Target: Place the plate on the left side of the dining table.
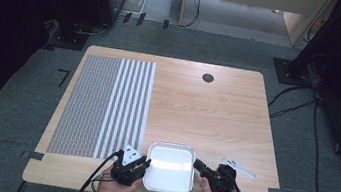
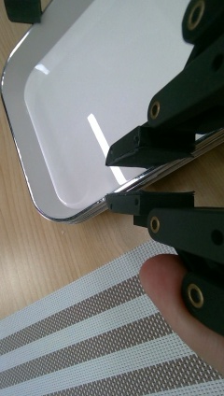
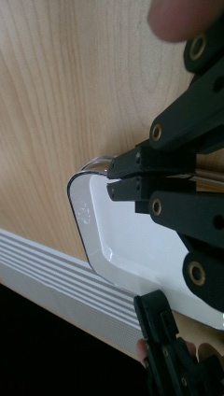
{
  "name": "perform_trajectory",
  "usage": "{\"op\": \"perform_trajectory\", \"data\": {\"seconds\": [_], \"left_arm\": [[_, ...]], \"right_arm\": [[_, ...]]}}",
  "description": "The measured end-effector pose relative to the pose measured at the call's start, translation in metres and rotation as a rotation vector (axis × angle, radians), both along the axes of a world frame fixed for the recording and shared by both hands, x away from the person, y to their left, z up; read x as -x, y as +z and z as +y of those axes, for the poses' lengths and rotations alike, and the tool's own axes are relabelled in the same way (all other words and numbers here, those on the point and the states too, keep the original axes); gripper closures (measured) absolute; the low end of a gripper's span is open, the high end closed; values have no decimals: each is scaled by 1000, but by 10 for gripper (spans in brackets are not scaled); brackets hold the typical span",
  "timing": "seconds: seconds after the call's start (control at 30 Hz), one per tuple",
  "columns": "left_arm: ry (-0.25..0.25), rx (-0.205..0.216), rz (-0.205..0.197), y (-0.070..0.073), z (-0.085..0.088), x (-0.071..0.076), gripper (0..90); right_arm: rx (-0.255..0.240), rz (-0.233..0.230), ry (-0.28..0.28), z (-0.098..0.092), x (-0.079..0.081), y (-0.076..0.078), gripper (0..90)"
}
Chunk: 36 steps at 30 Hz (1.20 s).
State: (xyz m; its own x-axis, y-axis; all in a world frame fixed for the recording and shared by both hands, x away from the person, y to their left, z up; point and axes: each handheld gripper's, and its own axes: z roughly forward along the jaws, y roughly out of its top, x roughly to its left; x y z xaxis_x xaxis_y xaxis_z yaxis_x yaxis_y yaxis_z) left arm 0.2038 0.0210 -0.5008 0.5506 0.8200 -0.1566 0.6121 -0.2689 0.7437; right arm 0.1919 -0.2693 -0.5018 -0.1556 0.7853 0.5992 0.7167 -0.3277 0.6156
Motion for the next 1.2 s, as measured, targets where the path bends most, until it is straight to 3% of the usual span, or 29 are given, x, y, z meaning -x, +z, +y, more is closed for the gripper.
{"op": "perform_trajectory", "data": {"seconds": [0.1,0.3,0.47,0.63,0.67,0.9,1.03,1.2], "left_arm": [[3,-4,-4,0,-1,0,767],[7,-4,-8,0,-1,1,764],[12,-1,-11,0,-2,1,765],[4,6,-12,1,-1,1,741],[14,1,-27,0,0,0,722],[31,52,-49,6,6,-1,627],[39,56,-52,6,7,-2,612],[42,68,-51,7,6,-1,594]], "right_arm": [[-4,-11,11,0,-1,0,865],[38,-3,-4,6,-3,-3,852],[124,-10,-20,14,-2,-1,851],[184,-36,-79,23,1,3,879],[194,-44,-95,26,2,5,881],[173,-61,-124,25,4,9,886],[198,-85,-153,22,6,14,888],[212,-83,-178,14,7,14,854]]}}
